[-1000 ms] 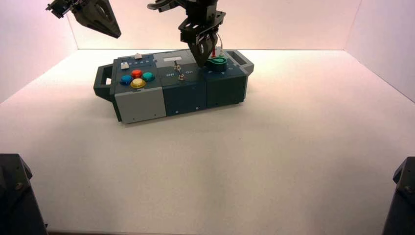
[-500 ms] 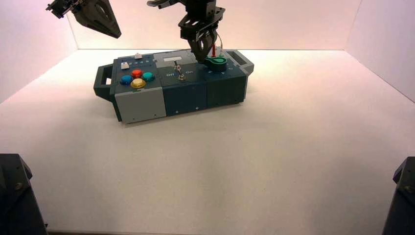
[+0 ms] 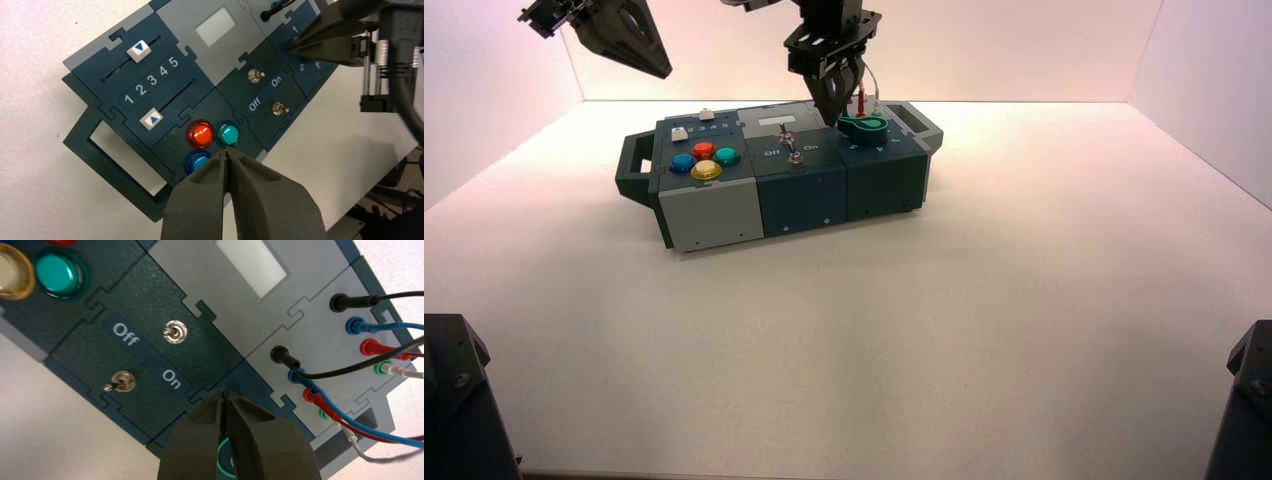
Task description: Turn the knob to position 6.
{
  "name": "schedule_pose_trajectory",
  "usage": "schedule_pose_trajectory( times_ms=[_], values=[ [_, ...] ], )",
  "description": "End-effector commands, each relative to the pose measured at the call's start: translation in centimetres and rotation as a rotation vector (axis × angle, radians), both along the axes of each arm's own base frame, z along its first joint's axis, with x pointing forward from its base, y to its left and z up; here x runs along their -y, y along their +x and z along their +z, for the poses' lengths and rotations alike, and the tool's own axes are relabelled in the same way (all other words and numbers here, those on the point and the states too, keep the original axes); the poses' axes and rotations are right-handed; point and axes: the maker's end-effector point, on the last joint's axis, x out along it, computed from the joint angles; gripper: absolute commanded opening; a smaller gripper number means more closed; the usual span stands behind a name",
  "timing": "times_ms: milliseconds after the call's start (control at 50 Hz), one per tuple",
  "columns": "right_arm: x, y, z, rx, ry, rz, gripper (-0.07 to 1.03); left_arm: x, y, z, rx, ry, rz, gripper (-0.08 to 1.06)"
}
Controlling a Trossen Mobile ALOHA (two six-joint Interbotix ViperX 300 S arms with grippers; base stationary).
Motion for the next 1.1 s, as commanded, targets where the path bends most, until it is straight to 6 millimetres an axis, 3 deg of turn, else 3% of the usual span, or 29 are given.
schedule_pose_trajectory(
  times_ms=[20,240,620,840,1100],
  values=[
    [-0.7,0.3,5.7,0.076,0.075,-0.002,-0.02,0.0,0.8,1.7,0.058,0.0,-0.004,-0.03],
    [0.8,-0.6,7.2,0.059,0.052,-0.011,-0.02,0.0,0.7,1.8,0.058,-0.001,-0.018,-0.03],
    [2.5,-1.7,7.9,0.04,0.014,-0.018,-0.02,0.4,0.8,2.2,0.075,0.001,-0.033,-0.03],
    [3.4,-2.9,10.6,0.063,0.03,-0.026,-0.02,0.9,1.1,2.1,0.076,0.0,-0.041,-0.03],
    [4.7,-3.5,11.9,0.084,0.046,-0.046,-0.02,0.8,1.0,2.8,0.105,0.007,-0.056,-0.03]
  ],
)
